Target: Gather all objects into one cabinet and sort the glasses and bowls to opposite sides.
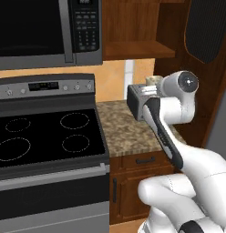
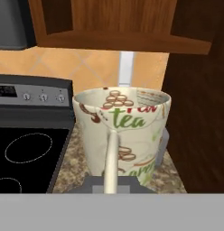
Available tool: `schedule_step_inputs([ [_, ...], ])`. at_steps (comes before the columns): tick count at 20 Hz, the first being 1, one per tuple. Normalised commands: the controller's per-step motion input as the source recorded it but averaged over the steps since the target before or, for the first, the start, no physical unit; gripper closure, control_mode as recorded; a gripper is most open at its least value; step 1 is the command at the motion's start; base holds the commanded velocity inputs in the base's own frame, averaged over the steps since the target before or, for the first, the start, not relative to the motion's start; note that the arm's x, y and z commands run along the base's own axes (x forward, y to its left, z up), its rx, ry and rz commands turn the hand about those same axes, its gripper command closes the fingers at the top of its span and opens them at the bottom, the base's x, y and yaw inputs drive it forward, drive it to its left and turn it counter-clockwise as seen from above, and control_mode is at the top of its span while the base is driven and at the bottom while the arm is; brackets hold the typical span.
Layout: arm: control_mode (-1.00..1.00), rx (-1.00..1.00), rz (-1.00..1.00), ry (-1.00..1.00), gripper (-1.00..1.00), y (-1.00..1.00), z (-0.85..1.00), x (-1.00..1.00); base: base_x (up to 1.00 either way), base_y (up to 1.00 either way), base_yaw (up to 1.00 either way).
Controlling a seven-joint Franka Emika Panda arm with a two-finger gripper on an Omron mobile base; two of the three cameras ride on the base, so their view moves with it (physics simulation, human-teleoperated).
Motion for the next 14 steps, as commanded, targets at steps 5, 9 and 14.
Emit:
schedule_step_inputs([
  [5,1.0,0.0,0.0,0.01,1.0,0.0,-0.09,-0.2,-0.8,0.0,0.13],
  [9,1.0,0.0,0.0,0.0,1.0,0.0,0.0,0.0,-1.0,0.08,0.51],
  [14,1.0,0.0,0.0,0.0,1.0,0.0,0.0,0.0,-0.9,0.21,0.77],
])
